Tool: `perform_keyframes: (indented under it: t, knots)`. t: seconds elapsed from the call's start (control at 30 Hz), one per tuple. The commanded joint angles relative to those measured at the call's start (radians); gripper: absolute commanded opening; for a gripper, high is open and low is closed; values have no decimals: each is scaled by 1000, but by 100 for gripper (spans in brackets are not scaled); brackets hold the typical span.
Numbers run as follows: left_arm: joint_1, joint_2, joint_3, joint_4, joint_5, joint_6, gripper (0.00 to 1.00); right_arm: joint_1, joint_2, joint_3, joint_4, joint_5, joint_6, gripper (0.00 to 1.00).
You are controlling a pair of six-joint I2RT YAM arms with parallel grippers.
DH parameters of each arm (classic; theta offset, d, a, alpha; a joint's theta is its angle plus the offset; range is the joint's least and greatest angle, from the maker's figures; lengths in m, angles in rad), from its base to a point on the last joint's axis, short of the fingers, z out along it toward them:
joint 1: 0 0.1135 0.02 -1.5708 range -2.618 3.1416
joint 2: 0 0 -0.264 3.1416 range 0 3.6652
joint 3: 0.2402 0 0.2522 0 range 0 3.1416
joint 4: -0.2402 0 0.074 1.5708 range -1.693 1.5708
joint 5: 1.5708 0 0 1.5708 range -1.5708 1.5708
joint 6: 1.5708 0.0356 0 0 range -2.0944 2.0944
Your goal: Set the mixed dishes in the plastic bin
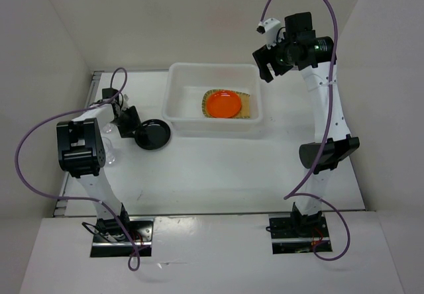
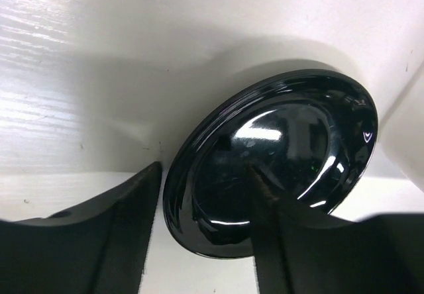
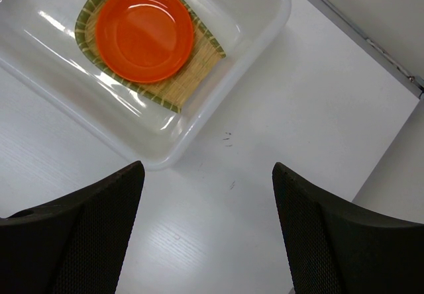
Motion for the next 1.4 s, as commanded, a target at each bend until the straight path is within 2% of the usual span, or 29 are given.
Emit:
perform_keyframes:
  t: [0.0, 0.07, 0.13, 0.2, 0.23, 0.27, 0.5, 0.73, 1.1, 1.37]
  knots:
    - [2, 19, -11, 10, 30, 19, 59, 4, -54, -3, -7, -8, -9, 82]
    - [2, 19, -11, 10, 30, 19, 55, 4, -54, -3, -7, -8, -9, 82]
    - [2, 19, -11, 10, 39, 19, 46, 4, -54, -3, -7, -8, -9, 82]
    - [2, 19, -11, 10, 51, 28, 35, 4, -54, -3, -7, -8, -9, 82]
    - [2, 19, -11, 10, 62, 28, 24, 4, -54, -12, -7, -8, -9, 82]
    - [2, 19, -11, 10, 62, 37, 19, 4, -54, -12, -7, -8, -9, 82]
    - [2, 29, -11, 0, 91, 47, 0, 4, -54, -31, -7, -8, -18, 82]
    - [2, 6, 21, -65, 100, 47, 0, 4, -63, -40, -7, -19, -18, 82]
    - [2, -174, 167, -294, 68, -27, 0, 4, -33, 27, -7, -71, -18, 82]
    - [2, -315, 138, -389, 68, -47, 0, 4, -72, -23, -7, -90, -18, 82]
